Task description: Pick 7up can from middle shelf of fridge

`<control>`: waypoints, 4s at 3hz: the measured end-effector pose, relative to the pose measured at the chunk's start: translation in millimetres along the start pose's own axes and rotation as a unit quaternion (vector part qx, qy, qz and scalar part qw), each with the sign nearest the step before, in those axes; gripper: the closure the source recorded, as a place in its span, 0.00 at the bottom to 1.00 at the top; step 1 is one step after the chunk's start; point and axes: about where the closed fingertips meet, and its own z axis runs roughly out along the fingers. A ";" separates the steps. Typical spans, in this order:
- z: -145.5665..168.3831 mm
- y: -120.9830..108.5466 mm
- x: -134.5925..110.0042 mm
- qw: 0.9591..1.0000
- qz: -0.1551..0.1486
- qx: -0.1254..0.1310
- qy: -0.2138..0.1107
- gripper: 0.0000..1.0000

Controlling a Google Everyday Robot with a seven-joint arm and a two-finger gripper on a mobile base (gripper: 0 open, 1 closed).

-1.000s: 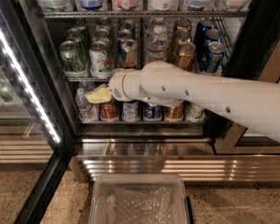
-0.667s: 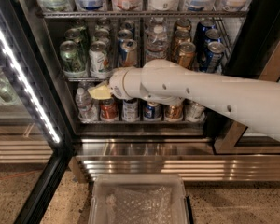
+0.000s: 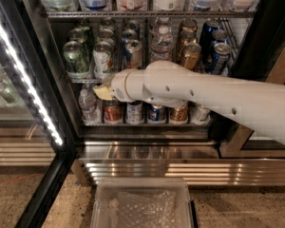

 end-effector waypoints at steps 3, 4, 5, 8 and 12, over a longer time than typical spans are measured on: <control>-0.9 2.4 -4.2 1.000 -0.013 0.004 0.004 0.00; 3.2 3.2 -22.3 0.998 -0.060 0.011 0.010 0.00; 24.0 7.7 -53.6 0.989 -0.144 0.011 0.011 0.03; 58.6 4.6 -70.1 0.979 -0.202 0.003 0.019 0.20; 58.5 4.7 -70.4 0.979 -0.202 0.003 0.019 1.00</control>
Offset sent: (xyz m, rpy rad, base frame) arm 0.0085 0.0016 0.0135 -0.0716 -0.0565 0.0030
